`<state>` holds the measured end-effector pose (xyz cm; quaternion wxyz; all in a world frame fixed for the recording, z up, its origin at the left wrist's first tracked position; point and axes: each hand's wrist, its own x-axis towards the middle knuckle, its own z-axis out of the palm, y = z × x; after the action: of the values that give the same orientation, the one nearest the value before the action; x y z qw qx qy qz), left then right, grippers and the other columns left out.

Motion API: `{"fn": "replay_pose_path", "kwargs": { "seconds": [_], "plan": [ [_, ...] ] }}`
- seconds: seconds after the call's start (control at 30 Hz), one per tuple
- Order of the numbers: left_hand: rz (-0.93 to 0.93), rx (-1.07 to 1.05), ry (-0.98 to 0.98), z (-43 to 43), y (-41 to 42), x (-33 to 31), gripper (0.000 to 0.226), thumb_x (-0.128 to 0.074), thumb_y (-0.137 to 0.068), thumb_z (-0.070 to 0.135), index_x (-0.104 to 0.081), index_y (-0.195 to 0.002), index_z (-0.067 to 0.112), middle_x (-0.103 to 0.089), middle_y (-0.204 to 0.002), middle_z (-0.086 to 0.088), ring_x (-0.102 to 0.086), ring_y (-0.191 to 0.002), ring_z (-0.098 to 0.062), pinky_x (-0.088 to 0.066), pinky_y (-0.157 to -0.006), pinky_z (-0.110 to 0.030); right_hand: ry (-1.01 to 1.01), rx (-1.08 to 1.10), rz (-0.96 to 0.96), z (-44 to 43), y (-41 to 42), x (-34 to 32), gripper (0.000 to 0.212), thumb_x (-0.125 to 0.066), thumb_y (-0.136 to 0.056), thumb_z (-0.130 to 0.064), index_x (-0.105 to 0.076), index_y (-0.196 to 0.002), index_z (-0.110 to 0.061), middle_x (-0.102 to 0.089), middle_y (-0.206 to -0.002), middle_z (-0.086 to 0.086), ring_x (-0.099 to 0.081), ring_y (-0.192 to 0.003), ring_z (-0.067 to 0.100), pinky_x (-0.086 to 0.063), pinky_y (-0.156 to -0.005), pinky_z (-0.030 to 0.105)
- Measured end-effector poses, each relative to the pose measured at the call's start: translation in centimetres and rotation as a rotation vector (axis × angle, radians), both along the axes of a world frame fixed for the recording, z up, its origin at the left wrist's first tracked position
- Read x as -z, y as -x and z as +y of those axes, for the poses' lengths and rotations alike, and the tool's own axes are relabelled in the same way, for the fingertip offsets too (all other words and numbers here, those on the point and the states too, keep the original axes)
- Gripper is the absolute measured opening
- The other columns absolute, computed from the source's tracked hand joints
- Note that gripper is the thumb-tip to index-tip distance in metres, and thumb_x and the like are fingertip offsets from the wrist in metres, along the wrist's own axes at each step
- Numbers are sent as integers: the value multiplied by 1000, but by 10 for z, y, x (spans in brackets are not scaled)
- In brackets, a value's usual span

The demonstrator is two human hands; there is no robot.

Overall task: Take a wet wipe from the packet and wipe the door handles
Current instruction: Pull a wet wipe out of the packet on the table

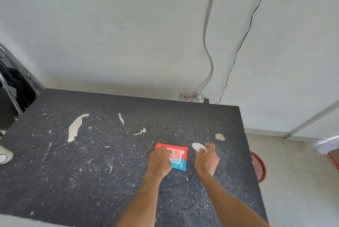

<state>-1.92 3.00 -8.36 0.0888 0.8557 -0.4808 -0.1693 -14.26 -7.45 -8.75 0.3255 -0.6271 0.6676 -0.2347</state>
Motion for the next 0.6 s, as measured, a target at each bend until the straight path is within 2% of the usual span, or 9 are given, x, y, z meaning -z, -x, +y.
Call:
{"fn": "replay_pose_path", "kwargs": {
  "seconds": [0.1,0.27,0.37,0.47,0.6],
  "plan": [
    [-2,9,-37,4,4,4,43,-60,-92,16,-53,-134,18,-51,-135,-3,-50,-123,-18,-42,-106,-34,32,-132,31,3,-2,3,26,-52,-94,1,-64,-116,-7,-71,-106,15,-67,-91,27,-58,-76,37],
    [12,18,-83,6,8,4,49,-61,-91,14,-47,-138,16,-44,-138,-5,-45,-127,-19,-46,-104,-35,44,-401,117,15,-7,10,23,-58,-92,-3,-70,-112,-6,-69,-115,11,-67,-95,21,-57,-76,29],
    [27,12,-88,7,10,5,49,-62,-90,11,-49,-137,15,-44,-138,-4,-44,-127,-19,-48,-101,-35,8,-569,168,23,-15,11,27,-58,-92,-9,-68,-116,-8,-66,-120,7,-65,-101,19,-55,-87,29],
    [34,12,-88,9,9,7,51,-65,-87,10,-51,-135,16,-44,-138,-1,-46,-126,-19,-48,-100,-35,-22,-721,292,32,-23,14,30,-58,-92,-9,-65,-121,-13,-58,-128,3,-61,-108,19,-52,-93,30],
    [48,11,-89,13,10,12,54,-68,-85,8,-50,-135,16,-42,-143,-1,-44,-129,-21,-44,-104,-37,-56,-807,418,38,-27,19,34,-57,-94,-11,-59,-127,-10,-42,-143,3,-50,-123,21,-49,-98,33]
  ]
}}
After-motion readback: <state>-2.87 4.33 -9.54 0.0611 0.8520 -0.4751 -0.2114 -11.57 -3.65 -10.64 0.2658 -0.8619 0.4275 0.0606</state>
